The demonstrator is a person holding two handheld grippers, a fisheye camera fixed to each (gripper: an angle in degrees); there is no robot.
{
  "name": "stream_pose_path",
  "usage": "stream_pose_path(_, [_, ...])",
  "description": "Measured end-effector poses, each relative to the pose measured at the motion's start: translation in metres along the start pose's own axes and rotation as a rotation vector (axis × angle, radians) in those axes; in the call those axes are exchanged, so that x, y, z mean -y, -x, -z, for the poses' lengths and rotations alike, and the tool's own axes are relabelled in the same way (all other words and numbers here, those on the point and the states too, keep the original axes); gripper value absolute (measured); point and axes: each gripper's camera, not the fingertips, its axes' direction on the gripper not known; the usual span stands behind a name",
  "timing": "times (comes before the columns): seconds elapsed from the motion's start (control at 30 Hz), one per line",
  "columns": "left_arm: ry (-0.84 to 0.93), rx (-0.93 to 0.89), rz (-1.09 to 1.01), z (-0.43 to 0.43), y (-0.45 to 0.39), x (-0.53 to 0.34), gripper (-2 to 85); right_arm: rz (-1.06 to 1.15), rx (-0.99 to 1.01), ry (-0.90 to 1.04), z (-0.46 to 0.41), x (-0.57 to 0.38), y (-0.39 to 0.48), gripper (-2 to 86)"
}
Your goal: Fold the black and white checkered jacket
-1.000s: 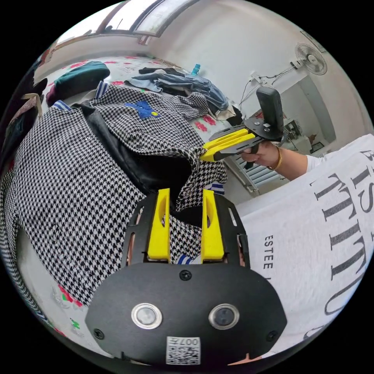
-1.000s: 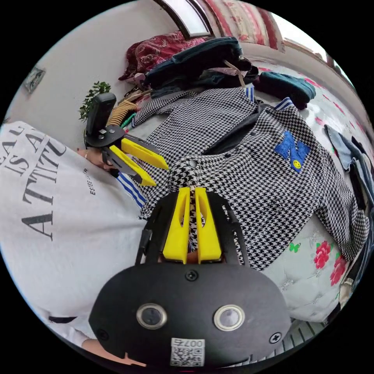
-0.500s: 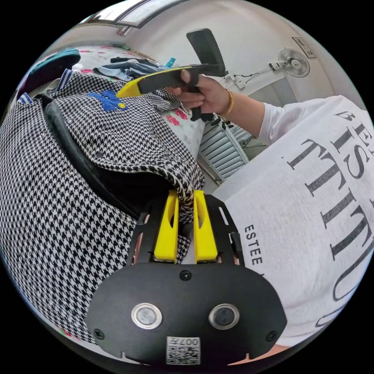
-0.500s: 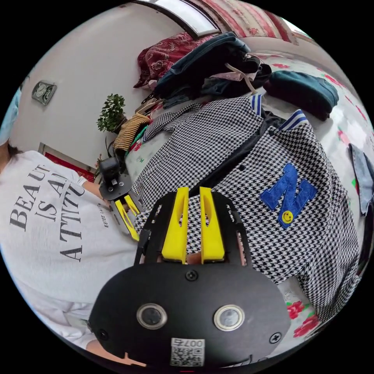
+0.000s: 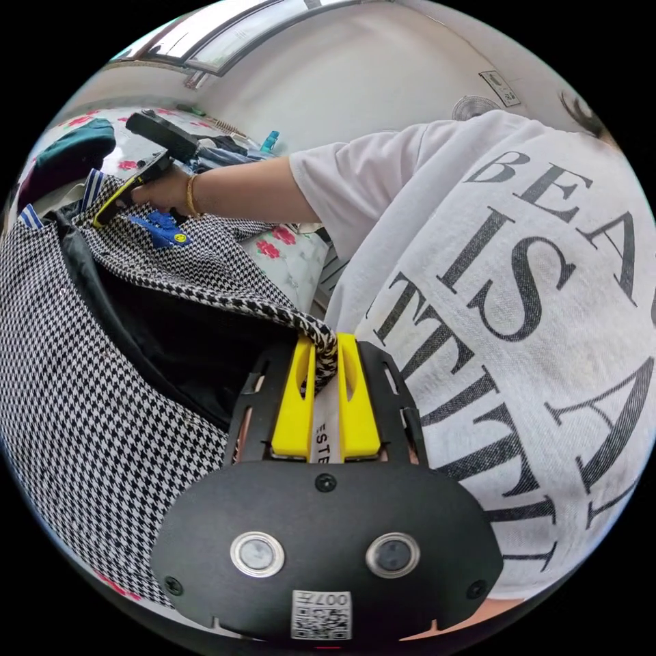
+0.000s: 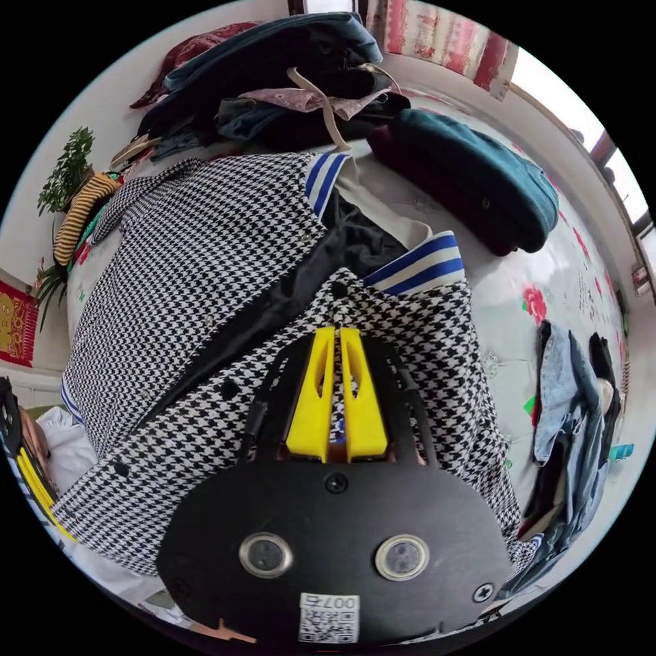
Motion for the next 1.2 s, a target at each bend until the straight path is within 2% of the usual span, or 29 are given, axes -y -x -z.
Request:
stream_pose_path(0.1, [-0.036, -0.011, 0.004, 0.012, 0.000, 0.003, 5.2, -0.118, 0.047, -0.239, 0.064, -0.007, -0.020, 0.0])
stream_pose_path(0.2, [-0.098, -0.011, 0.031, 0.029, -0.002, -0.003, 5.2, -0.137, 0.083, -0.304, 0.093, 0.006, -0.024, -0.1])
stream_pose_path(0.3, [-0.131, 0.022, 0.100, 0.041, -0.002, -0.013, 5.1, -0.106, 0.135, -0.257, 0.073, 0.027, -0.013, -0.1])
stream_pose_path(0.43, [-0.114, 0.123, 0.324, 0.048, 0.014, -0.027, 5.1, -0.128, 0.175, -0.149, 0.010, 0.049, 0.003, 0.0])
stream_pose_path(0.5, [-0.072, 0.185, 0.461, 0.045, 0.030, -0.035, 4.9, -0.204, 0.166, 0.057, -0.053, 0.056, 0.006, 0.3])
stream_pose_path(0.53, [-0.029, 0.203, 0.536, 0.038, 0.044, -0.040, 5.0, -0.220, 0.168, -0.068, -0.046, 0.051, 0.006, 0.4])
stream_pose_path(0.57, [0.018, 0.209, 0.597, 0.030, 0.058, -0.046, 5.0, -0.263, 0.173, -0.098, -0.043, 0.046, 0.003, 0.3])
stream_pose_path(0.63, [0.083, 0.189, 0.639, 0.017, 0.075, -0.050, 5.1, -0.305, 0.204, -0.040, -0.040, 0.044, -0.002, 0.3])
stream_pose_path(0.73, [0.084, 0.132, 0.616, 0.007, 0.085, -0.049, 5.1, -0.252, 0.167, -0.167, 0.010, 0.001, 0.006, 0.7])
stream_pose_path(0.8, [0.086, 0.119, 0.600, 0.005, 0.088, -0.045, 5.1, -0.237, 0.166, -0.236, 0.051, -0.060, 0.014, 1.8])
stream_pose_path(0.87, [0.087, 0.107, 0.573, 0.003, 0.088, -0.039, 5.4, -0.271, 0.169, -0.239, 0.073, -0.116, 0.021, 3.1])
stream_pose_path(1.0, [0.074, 0.085, 0.481, -0.001, 0.082, -0.031, 6.6, -0.503, 0.212, -0.140, 0.087, -0.264, 0.039, 6.5])
stream_pose_path(1.1, [0.074, 0.085, 0.302, -0.006, 0.064, -0.022, 8.8, -0.699, 0.282, -0.083, 0.078, -0.352, 0.064, 8.2])
stream_pose_path(1.2, [0.133, 0.129, 0.170, -0.019, 0.049, -0.015, 9.7, -0.798, 0.346, -0.079, 0.061, -0.395, 0.095, 9.1])
